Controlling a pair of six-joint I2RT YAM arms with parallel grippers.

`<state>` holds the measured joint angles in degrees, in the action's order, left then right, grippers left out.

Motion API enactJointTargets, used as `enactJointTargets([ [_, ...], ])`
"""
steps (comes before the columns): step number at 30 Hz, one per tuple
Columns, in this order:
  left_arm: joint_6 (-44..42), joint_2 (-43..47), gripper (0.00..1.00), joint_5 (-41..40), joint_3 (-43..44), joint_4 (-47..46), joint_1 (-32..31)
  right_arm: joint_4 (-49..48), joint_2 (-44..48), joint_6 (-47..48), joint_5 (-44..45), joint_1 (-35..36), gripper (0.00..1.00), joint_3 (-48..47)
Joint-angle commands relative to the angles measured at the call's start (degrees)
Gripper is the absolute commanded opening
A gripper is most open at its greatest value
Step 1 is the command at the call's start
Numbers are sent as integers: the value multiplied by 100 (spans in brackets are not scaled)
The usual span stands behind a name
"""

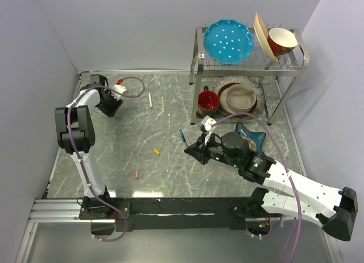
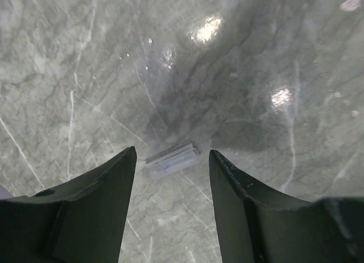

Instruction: Insert the pens into the pen caps

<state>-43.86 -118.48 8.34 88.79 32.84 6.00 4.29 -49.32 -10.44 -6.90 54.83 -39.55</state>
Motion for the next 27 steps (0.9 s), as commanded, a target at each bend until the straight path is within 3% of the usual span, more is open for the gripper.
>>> enactJointTargets([
  [1,-167,-53,59,-166,182,100,85,-61,-95,112,39,-16,0,-360],
  [8,-18,-167,58,28,156,126,103,-60,-43,147,232,-7,0,-317],
  [19,684,-536,41,168,464,925,112,-25,36,147,241,-7,0,-352],
  [27,1054,237,43,335,-265,733,112,-25,151,112,189,-7,0,-343],
])
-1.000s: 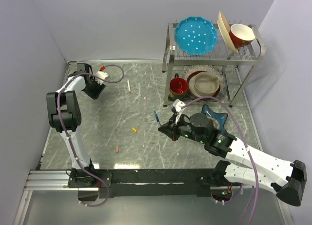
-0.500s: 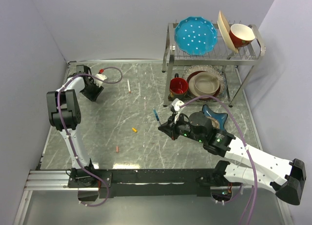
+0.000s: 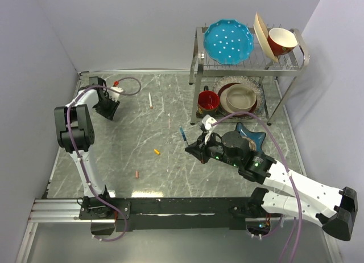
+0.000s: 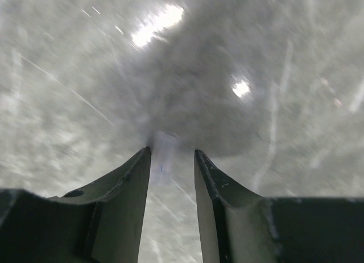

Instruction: Insert the pens into the pen caps

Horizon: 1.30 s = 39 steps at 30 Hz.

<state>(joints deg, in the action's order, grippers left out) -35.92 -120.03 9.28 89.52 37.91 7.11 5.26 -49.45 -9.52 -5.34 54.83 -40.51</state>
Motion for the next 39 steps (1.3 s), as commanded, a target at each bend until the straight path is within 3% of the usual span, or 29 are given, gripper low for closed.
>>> enactJointTargets([
  [1,305,514,43,241,-399,217,0,-113,190,20,33,-7,0,-238],
  [6,270,700,45,153,-672,33,-17,-69,304,-6,60,2,0,-203],
  [19,568,-29,40,-338,-365,-100,-70,-174,427,3,95,2,0,-150],
  [25,665,-161,31,-514,-408,-91,-158,-192,454,11,130,2,0,-150],
  [30,954,-179,2,-375,-444,32,-307,-192,471,-6,174,-7,0,-185],
  [39,2131,919,1,573,-1138,-328,-597,-201,472,-138,498,-7,0,-150],
])
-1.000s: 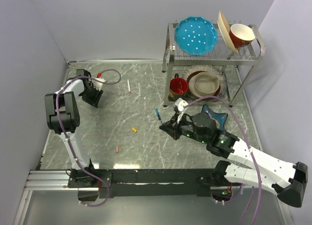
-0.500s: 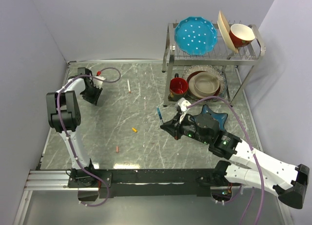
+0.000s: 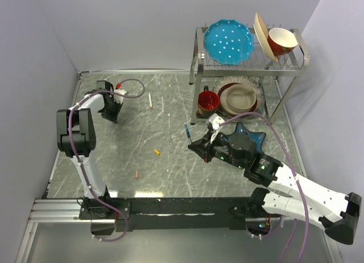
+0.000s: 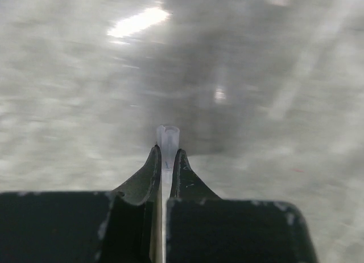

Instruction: Insert the pens into the pen caps

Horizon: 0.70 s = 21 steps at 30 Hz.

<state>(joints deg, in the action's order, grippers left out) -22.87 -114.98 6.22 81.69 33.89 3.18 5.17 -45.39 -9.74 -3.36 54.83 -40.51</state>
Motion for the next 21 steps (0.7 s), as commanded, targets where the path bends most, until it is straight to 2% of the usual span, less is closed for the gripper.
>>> enactJointTargets([
  [1,976,624,1,925,-416,48,-204,-157,39,-238,326,-7,0,-176],
  [6,1916,1580,1,1346,-785,-31,-292,89,-119,-687,687,-7,0,-273],
  [10,2575,2785,1,2477,-1391,-750,-581,63,-207,-1029,495,1,0,-212],
  [14,3585,4112,1,3628,-2365,-2129,-871,-200,-216,-1293,162,1,0,-27],
  [15,4241,4637,1,3754,-2568,-2976,-1046,-418,-242,-1372,81,2,0,86],
  [17,4930,5097,1,3895,-3158,-3876,-1310,-508,-313,-1697,-268,10,0,131],
  [20,5818,5853,1,3800,-3738,-5205,-2221,-1147,-628,-1979,-516,159,0,122],
  [21,5977,6212,1,3686,-3913,-5922,-2399,-1280,-673,-2066,-508,212,0,157],
])
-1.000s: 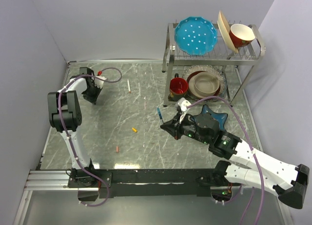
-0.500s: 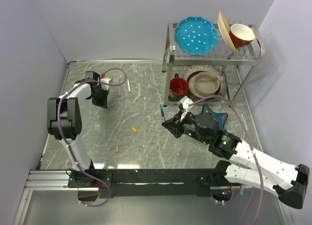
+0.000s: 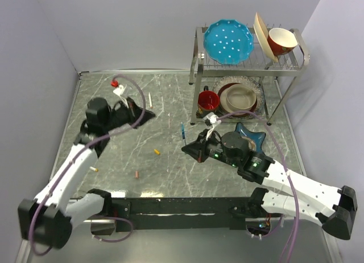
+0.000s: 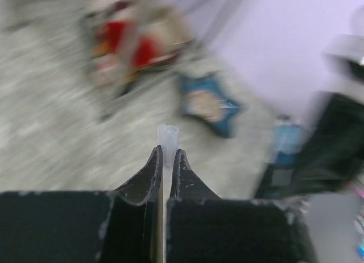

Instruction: Insert the pens into the pen caps

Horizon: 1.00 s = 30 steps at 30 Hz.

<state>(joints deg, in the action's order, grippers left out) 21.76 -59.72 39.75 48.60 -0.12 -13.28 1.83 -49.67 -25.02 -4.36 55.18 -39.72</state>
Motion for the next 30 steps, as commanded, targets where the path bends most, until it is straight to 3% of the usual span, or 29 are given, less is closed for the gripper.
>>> enactJointTargets([
  [1,1829,864,1,228,-945,-2850,-912,-1095,-288,-583,-408,265,0,166],
  [3,2086,1287,1,-150,-1316,-3447,-1194,-1517,-411,-688,-539,327,0,237],
  [10,2903,1859,1,-775,-1933,-4038,-1309,-2133,-693,-706,-469,775,0,202],
  [30,3106,1938,1,-916,-2083,-3829,-1318,-1976,-816,-636,-91,1048,0,18],
])
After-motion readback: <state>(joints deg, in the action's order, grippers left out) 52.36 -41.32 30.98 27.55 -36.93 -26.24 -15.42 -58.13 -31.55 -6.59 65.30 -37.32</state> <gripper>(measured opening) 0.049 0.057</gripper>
